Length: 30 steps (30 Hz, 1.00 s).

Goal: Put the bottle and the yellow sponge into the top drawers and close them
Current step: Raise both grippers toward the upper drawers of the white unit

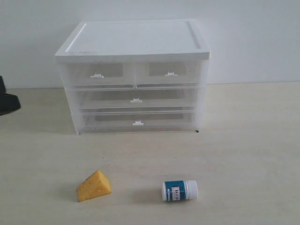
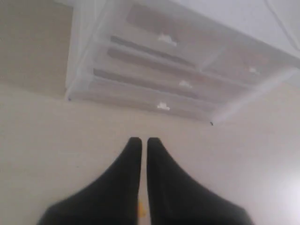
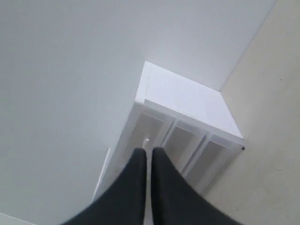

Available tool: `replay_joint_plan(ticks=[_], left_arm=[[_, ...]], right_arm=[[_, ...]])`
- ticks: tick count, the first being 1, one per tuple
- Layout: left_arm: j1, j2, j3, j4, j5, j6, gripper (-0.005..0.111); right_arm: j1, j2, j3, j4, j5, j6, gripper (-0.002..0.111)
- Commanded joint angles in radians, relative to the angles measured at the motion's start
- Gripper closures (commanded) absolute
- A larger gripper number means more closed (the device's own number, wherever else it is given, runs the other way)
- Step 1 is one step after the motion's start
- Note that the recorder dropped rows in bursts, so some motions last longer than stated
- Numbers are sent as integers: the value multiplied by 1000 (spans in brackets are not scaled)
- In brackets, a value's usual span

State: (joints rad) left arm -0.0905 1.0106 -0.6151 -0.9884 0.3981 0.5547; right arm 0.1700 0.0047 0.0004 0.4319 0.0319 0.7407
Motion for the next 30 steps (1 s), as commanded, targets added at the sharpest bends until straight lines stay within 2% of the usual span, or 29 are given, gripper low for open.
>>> replay_joint_plan(ticks=[1,2,3,5,7,10,13,21,25,30], left_arm=[[-1,185,-42,-388,21,410,103],[-1,249,-73,-512,21,510,103],[-1,292,-96,-575,36,553,103],[-1,380,-154,-673,115,651,103],[-1,488,-228,-742,199,675,103],[-1,567,-308,-742,226,733,103],[-1,611,-353,-750,191,736,103],[-1,650,-437,-689,76,743,103],[-1,673,-466,-689,89,743,103],[-1,712,-485,-653,93,756,103]], right_arm=[[9,-5,-2,-26,-32,-106,108],[26,-5,-43,-26,-17,-174,108],[42,-5,-72,-26,-14,-186,108],[81,-5,-129,-26,-25,-270,108],[130,25,-185,-26,-21,-333,108],[182,139,-215,-26,-14,-381,108],[238,277,-224,-26,-57,-397,108],[370,786,-269,-32,-293,-468,108],[401,1045,-405,-49,-288,-405,108],[397,1207,-532,-97,-326,-276,108]])
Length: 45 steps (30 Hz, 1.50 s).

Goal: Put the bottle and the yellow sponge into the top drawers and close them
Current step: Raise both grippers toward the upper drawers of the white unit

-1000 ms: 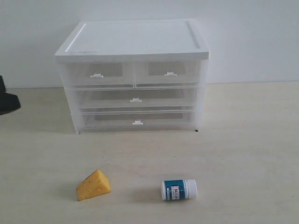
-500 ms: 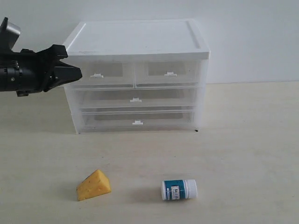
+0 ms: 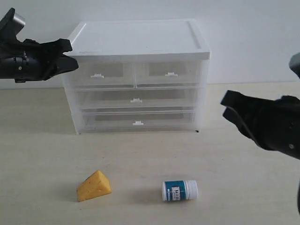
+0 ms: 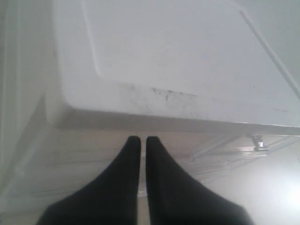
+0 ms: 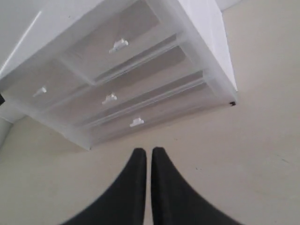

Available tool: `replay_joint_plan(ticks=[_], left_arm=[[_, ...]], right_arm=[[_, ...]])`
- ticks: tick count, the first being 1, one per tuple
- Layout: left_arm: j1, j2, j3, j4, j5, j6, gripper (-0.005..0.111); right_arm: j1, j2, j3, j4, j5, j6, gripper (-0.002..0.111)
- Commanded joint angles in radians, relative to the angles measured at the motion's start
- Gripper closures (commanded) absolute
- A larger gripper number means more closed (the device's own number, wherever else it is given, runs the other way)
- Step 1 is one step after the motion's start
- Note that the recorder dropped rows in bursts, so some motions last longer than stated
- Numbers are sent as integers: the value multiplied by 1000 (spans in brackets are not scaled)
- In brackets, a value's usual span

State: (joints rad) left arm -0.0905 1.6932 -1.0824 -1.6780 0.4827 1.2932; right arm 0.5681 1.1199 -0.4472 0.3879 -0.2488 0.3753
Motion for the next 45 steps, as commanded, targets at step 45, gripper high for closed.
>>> replay_joint_plan(ticks=[45], left_arm=[[-59,99,-140,99,-170,134,102]], right_arm=[[-429,827,-495,-1316,-823,1480,108]])
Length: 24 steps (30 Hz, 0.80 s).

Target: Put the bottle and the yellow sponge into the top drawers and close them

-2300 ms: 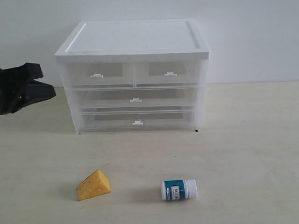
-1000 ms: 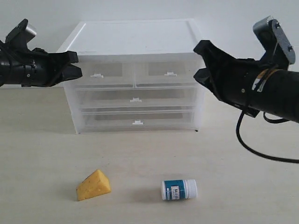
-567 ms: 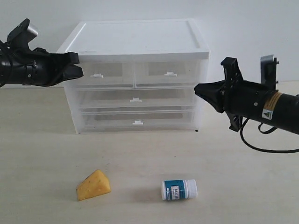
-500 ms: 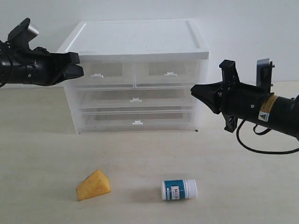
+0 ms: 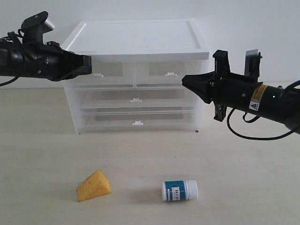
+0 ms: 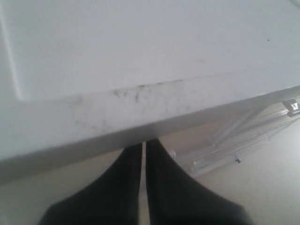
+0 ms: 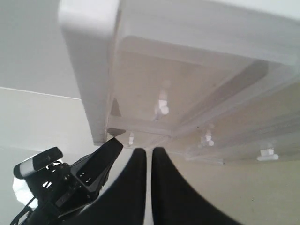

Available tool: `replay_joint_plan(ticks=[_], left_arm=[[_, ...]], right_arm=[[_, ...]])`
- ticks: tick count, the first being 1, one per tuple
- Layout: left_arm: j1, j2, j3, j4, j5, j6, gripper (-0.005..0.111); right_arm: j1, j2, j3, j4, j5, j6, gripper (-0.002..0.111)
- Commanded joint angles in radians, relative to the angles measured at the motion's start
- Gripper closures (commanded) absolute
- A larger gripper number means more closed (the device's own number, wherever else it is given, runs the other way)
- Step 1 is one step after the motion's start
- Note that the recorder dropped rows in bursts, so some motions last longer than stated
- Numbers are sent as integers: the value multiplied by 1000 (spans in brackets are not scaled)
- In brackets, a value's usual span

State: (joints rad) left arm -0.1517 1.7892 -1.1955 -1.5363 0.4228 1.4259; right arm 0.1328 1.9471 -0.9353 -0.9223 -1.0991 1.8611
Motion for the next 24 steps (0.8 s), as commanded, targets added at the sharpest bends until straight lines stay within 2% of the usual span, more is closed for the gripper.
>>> replay_joint_plan(ticks=[1,4,6,8,12,13,17,24], left_arm=[[2,4,-27,-43,-108,1,99],[2,4,-27,-43,-99,1,85],[2,4,-27,-43,-99,1,75],[2,4,-27,-43,-108,1,71],[2,4,-27,-43,-112,1,70],[2,4,-27,-43,-112,1,70],[2,4,-27,-43,-114,1,70],[2,4,-27,-43,-141,1,70]], right_arm=[[6,0,-7,-1,27,-6,108],[6,0,-28,-6,27,-4,107],[17,0,-46,-12,34,4,101],[31,0,-62,-14,54,23,87],[73,0,-96,8,189,80,58],[75,0,-97,23,192,72,59],[77,39,-132,39,168,77,76],[77,187,-207,76,8,76,76]])
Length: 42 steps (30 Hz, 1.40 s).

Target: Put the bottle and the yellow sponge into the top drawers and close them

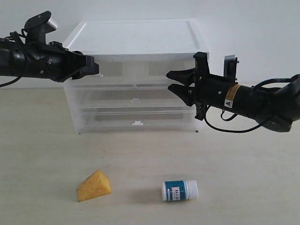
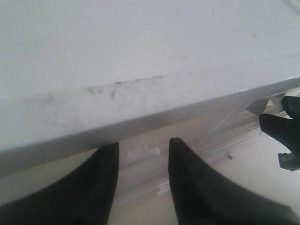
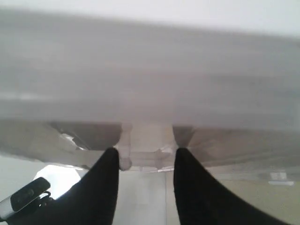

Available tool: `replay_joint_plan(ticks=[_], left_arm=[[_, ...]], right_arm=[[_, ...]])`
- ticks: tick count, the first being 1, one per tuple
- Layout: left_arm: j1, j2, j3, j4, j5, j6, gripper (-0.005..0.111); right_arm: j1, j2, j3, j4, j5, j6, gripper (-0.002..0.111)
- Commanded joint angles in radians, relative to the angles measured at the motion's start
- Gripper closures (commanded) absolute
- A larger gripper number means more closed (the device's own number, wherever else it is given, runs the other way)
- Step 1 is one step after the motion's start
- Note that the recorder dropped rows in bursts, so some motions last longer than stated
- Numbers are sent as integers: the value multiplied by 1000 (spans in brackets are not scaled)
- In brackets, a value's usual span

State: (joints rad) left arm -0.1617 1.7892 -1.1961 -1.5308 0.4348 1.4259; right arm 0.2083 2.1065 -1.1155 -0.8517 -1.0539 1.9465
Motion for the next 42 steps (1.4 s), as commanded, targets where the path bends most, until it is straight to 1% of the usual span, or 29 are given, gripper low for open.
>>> replay_joint_plan(ticks=[1,5,12,14,15,16,21,24,31,42], left_arm=[[12,4,-26,-49,-153,1,70],[12,4,-26,-49,-151,1,70],[12,4,-26,-49,-151,1,70],[12,4,-26,-49,-151,1,70],[12,4,-26,-49,-151,1,70],[12,4,-26,-49,-151,1,70],[12,5,-26,-49,-156,1,70],[12,5,-26,-49,-154,3,70],[12,31,-26,-49,-156,3,70],[12,41,-26,-49,-154,5,70]], right_arm=[[1,29,-33,6,-39,-10,76],[1,29,-51,11,-94,-12,76],[-1,29,-53,55,-51,-80,77],[-1,29,-53,57,-49,-118,92],[-1,29,-53,57,-49,-123,105],[-1,29,-53,57,-49,-123,108],[-1,29,-53,25,-102,-115,108],[-1,29,-38,4,-110,-77,108],[-1,-47,90,1,-167,-146,108],[1,-189,276,-29,-167,-222,108]])
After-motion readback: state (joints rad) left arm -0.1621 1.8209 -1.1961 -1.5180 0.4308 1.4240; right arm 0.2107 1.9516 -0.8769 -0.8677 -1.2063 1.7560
